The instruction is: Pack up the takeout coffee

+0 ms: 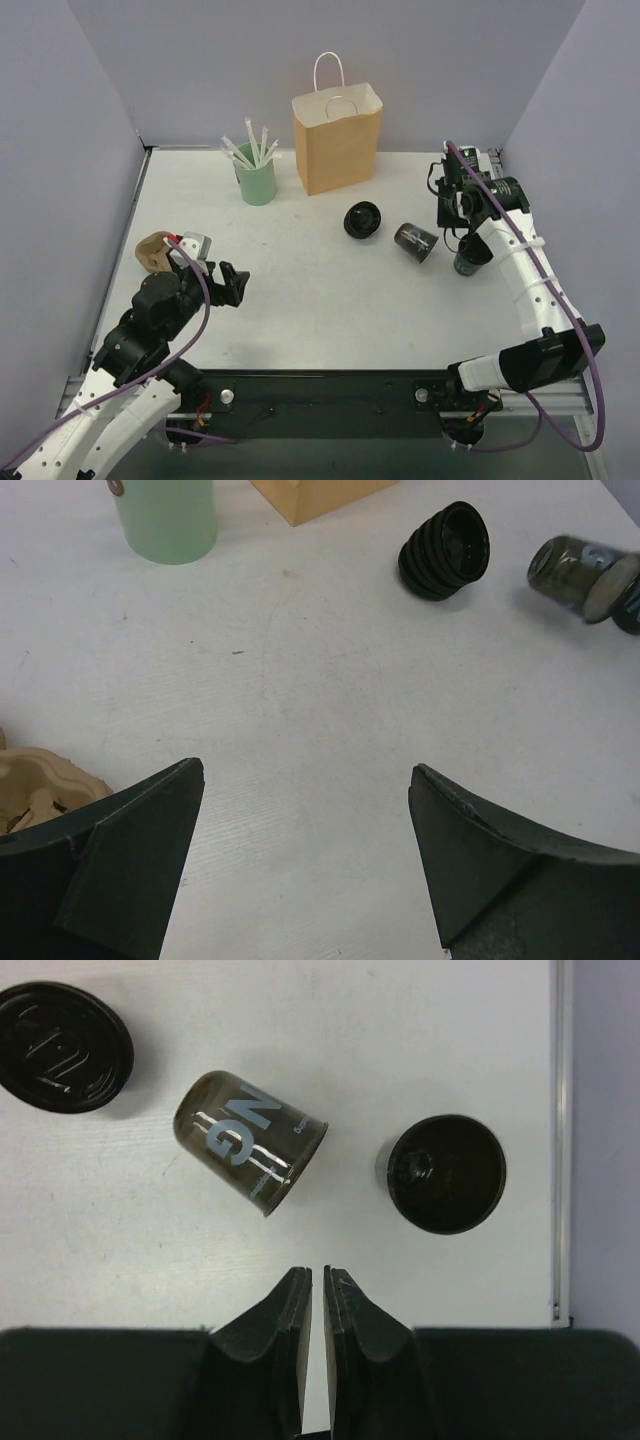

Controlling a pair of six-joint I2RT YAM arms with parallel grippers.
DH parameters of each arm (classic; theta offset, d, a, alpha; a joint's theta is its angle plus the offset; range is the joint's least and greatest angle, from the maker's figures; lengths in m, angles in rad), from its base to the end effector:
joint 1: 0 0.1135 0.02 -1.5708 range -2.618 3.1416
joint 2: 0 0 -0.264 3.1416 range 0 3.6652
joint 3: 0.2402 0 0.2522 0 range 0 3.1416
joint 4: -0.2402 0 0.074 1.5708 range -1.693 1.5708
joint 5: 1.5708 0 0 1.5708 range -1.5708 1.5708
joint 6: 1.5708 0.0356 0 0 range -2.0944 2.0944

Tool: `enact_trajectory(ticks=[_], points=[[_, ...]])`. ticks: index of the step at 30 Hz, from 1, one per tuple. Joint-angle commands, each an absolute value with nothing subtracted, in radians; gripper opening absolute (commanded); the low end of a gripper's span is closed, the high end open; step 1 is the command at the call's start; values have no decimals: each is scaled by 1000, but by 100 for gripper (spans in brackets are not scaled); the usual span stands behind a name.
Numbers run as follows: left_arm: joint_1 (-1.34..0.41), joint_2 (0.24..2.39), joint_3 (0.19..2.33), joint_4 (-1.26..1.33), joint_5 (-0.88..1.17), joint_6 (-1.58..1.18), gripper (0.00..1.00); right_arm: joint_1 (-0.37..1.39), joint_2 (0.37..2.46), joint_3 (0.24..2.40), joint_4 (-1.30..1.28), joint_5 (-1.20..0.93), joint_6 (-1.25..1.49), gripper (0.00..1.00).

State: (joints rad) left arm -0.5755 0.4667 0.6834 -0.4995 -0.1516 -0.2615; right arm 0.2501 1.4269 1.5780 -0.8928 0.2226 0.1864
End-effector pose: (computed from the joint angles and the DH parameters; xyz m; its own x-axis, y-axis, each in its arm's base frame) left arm 0.0998 -0.0583 0.3131 -0.3338 -0.0881 -0.9385 0.3417 0.9166 -0.2075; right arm 0.2882 0.0655 0.3975 -0.6587 0.0183 -0.7522 0.0391 0.9992 -0.0099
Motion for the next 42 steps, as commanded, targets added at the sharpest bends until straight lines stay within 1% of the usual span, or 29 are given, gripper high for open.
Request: enact_trajectory(ticks=[1, 2, 4, 5, 7, 8, 9, 11, 13, 15, 20, 24, 26, 30, 35, 42], points=[[-578, 462, 721, -495, -179, -275, 94, 236, 1332, 1392, -778, 80, 183, 19], [-580, 465, 722, -499, -176, -276, 94, 229, 1322, 1358, -705, 49, 183, 27], [-580, 471, 724, -502, -172, -276, 94, 213, 1324, 1292, -655, 8, 233, 33], [-580, 474, 724, -499, -167, -276, 94, 200, 1327, 1273, -602, -67, 264, 39], [-580, 480, 724, -495, -164, -275, 94, 198, 1338, 1208, -551, -74, 357, 43], [-580, 482, 726, -500, -163, -275, 94, 198, 1339, 1181, -504, -60, 383, 51], [-580, 488, 726, -500, -161, -275, 94, 196, 1339, 1158, -468, -63, 405, 52], [-580, 489, 726, -502, -158, -275, 94, 192, 1348, 1092, -354, -86, 446, 53], [-580, 492, 724, -500, -153, -275, 94, 199, 1368, 1081, -309, -142, 436, 53], [-580, 494, 724, -499, -152, -273, 94, 221, 1407, 1097, -288, -146, 416, 53], [-580, 503, 726, -495, -147, -268, 94, 238, 1474, 1169, -325, -52, 405, 52], [-580, 505, 727, -497, -143, -267, 94, 238, 1522, 1242, -406, 84, 414, 52], [-580, 505, 726, -495, -143, -267, 94, 238, 1569, 1285, -437, 116, 402, 52], [-580, 506, 726, -497, -143, -267, 94, 238, 1620, 1313, -460, 114, 365, 52], [-580, 509, 726, -494, -143, -267, 94, 239, 1654, 1336, -465, 42, 331, 51], [-580, 509, 726, -497, -143, -268, 94, 256, 1703, 1370, -486, 8, 284, 51]])
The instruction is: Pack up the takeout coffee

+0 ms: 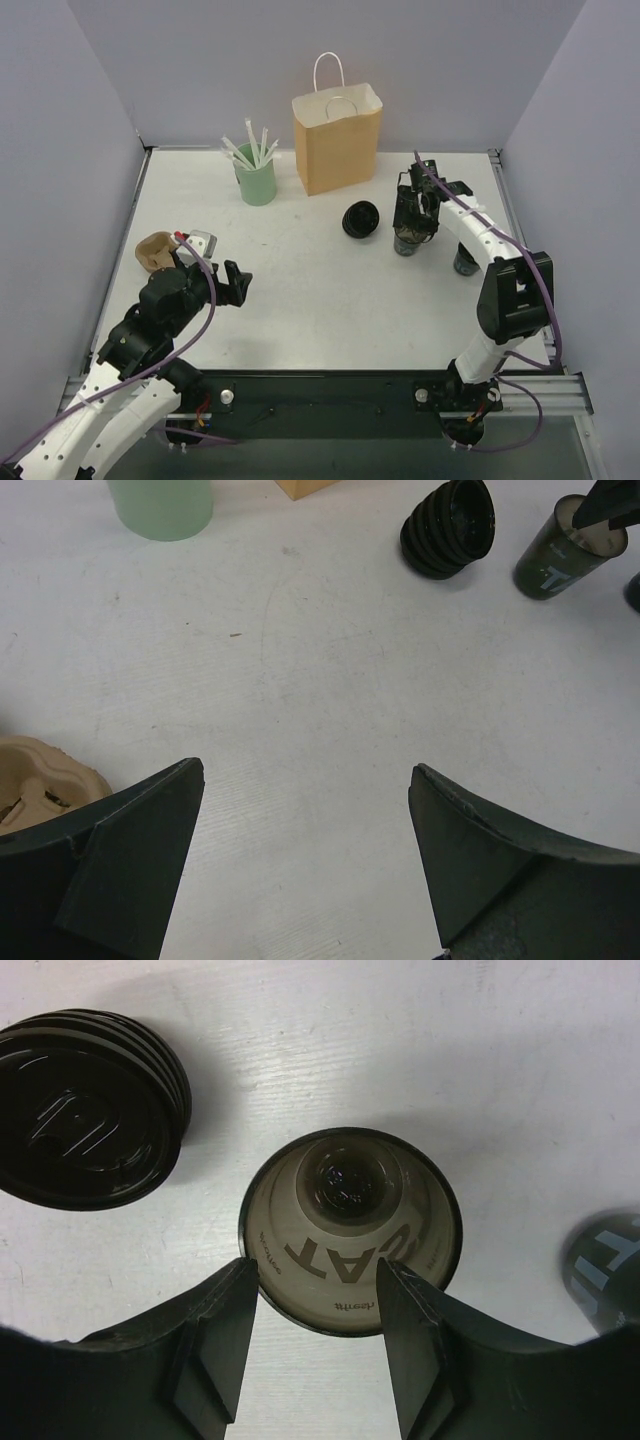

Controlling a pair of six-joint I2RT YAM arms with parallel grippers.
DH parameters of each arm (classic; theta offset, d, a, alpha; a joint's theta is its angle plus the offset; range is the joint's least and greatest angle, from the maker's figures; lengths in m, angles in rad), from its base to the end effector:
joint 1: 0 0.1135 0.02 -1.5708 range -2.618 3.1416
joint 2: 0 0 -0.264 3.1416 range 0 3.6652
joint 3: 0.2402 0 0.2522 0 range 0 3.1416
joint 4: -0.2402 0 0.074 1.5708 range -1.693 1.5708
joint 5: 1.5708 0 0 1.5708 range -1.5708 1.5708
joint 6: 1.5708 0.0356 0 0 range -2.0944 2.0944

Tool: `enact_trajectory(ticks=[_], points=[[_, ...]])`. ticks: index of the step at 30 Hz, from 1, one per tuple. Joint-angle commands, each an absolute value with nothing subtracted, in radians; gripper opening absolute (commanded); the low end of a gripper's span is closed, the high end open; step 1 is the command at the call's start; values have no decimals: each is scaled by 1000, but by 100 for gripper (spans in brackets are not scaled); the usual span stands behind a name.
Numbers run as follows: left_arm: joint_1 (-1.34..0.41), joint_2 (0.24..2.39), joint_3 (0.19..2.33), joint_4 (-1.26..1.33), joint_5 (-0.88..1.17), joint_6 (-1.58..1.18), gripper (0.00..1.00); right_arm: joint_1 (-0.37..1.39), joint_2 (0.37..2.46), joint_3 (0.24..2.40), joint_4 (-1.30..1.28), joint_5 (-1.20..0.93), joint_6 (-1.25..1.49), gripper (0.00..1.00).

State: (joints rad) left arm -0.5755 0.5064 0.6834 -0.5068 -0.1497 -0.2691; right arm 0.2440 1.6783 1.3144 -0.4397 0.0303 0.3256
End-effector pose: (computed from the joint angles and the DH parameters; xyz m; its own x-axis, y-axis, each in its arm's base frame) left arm 0.1061 -0.0625 0.3084 -0.3735 -0.0710 -0.9249 0.3325 0.9206 -0.2050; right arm 0.3638 0.0895 0.2660 -0.7325 0.1471 -0.6646 0.0140 0.9794 0.2014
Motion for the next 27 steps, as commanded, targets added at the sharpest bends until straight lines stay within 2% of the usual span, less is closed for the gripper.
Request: enact_trajectory(ticks=[1, 7, 10, 11, 16, 17, 20, 22, 27], points=[[-580, 509, 726, -497, -141, -267, 94, 259, 1716, 1376, -489, 8, 275, 51], [-580, 517, 727, -497, -138, -267, 94, 276, 1762, 1396, -511, -17, 241, 51], [-580, 518, 726, -497, -140, -265, 94, 288, 1796, 1416, -529, -3, 226, 46], [-580, 518, 726, -497, -140, -265, 94, 291, 1802, 1422, -543, -3, 218, 38], [-580, 518, 727, -500, -144, -265, 94, 339, 1793, 1417, -577, 80, 189, 20], [-580, 517, 727, -500, -146, -265, 94, 347, 1786, 1410, -584, 90, 186, 12], [-580, 515, 726, -497, -150, -267, 94, 391, 1740, 1390, -615, 110, 186, 4], [-580, 520, 727, -500, -158, -267, 94, 437, 1683, 1371, -623, 107, 196, 3], [-580, 511, 739, -528, -222, -273, 93, 685, 1632, 1393, -627, 110, 261, 3]])
